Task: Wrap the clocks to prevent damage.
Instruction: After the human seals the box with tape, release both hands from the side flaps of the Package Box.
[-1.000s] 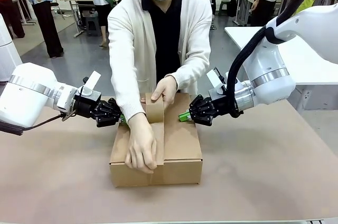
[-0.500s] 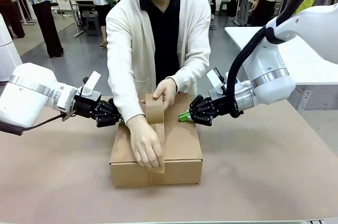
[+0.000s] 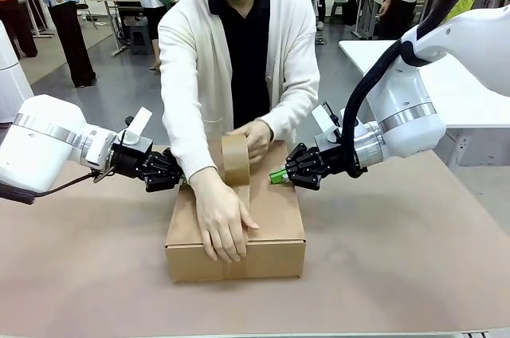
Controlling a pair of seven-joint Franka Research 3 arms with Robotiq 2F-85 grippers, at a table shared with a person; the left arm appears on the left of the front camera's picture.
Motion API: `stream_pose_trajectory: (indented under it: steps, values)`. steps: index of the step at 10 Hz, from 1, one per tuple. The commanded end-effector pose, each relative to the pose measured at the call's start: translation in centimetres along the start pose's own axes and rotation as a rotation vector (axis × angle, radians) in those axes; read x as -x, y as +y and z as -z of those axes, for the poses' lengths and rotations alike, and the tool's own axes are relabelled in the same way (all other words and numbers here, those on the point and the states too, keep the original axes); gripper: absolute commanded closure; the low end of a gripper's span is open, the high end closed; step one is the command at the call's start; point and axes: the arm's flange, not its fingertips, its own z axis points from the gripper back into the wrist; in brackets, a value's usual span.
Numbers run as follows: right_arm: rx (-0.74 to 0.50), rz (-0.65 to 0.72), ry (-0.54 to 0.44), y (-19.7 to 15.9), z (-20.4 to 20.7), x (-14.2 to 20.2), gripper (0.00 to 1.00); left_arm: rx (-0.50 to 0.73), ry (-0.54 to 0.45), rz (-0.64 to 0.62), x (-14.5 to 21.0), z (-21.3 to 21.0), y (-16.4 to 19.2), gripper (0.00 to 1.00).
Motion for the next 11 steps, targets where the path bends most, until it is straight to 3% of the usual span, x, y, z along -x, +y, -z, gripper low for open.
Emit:
stream_pose_trajectory:
  steps: [1,11]
  values:
    - [0.003,0.002,0.011,0.04,0.14,0.29,0.99,-0.009,0.013,0.004,0.24,0.02,0.0,0.99]
    - [0.003,0.002,0.011,0.04,0.14,0.29,0.99,-0.009,0.013,0.004,0.24,0.02,0.0,0.99]
